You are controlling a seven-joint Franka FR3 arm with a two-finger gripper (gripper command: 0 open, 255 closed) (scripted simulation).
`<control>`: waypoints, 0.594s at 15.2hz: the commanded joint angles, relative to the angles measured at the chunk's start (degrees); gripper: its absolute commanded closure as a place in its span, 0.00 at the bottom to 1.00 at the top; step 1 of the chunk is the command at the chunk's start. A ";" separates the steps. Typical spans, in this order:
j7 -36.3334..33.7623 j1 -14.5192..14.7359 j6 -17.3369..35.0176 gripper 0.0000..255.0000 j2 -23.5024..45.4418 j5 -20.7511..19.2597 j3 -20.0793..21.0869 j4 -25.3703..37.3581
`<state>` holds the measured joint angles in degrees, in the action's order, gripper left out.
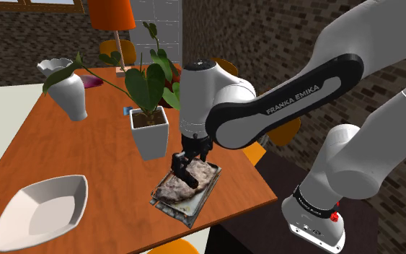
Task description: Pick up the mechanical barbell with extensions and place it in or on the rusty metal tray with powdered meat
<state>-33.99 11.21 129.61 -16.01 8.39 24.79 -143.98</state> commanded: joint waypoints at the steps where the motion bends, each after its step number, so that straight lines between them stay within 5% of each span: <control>1: 0.57 0.22 -3.85 0.00 -2.37 0.57 -0.64 1.46; 9: 0.72 0.29 -5.56 0.00 -3.21 0.68 -0.93 2.34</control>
<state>-33.27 11.50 124.07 -19.22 9.07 23.86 -141.64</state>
